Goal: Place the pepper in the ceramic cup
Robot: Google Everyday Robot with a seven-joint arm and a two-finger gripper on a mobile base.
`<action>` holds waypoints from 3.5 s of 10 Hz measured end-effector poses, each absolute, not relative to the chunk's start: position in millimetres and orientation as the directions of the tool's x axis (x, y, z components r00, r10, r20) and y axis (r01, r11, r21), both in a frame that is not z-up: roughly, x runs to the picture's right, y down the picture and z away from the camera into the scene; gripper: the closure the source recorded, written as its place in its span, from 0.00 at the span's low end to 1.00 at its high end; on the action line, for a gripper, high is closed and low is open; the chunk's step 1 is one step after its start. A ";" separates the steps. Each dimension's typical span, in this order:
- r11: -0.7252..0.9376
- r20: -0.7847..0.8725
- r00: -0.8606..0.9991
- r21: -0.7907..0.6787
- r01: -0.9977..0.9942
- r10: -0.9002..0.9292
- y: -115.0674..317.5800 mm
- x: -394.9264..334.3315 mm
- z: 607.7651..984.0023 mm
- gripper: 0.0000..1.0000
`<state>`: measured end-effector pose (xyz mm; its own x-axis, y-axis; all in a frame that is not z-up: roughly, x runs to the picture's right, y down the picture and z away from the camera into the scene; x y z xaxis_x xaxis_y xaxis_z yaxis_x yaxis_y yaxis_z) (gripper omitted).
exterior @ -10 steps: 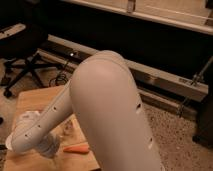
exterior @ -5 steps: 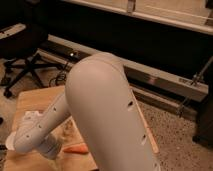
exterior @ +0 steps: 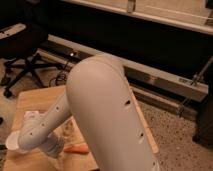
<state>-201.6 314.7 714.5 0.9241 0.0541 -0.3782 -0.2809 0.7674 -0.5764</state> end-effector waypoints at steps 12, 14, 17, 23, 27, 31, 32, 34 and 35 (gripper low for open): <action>0.746 -0.312 0.950 -0.631 -0.212 0.006 314.2 -193.7 761.0 0.27; 0.745 -0.314 0.949 -0.633 -0.212 0.004 313.2 -194.2 763.0 0.45; 0.750 -0.311 0.950 -0.625 -0.218 0.017 308.0 -196.5 766.2 0.76; 0.800 -0.300 0.954 -0.571 -0.182 0.003 289.1 -217.8 757.0 1.00; 0.830 -0.221 0.975 -0.537 -0.151 0.034 265.2 -265.0 746.3 1.00; 0.897 -0.023 0.992 -0.426 -0.121 0.123 189.5 -339.9 730.9 1.00; 0.910 0.039 0.988 -0.397 -0.121 0.148 168.8 -356.3 725.2 1.00; 0.926 0.150 0.970 -0.357 -0.125 0.189 134.1 -382.2 711.7 1.00; 0.932 0.206 0.957 -0.340 -0.127 0.205 117.0 -391.9 703.2 1.00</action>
<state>-391.9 117.0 703.2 0.9568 0.2049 0.2061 -0.1265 0.9321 -0.3395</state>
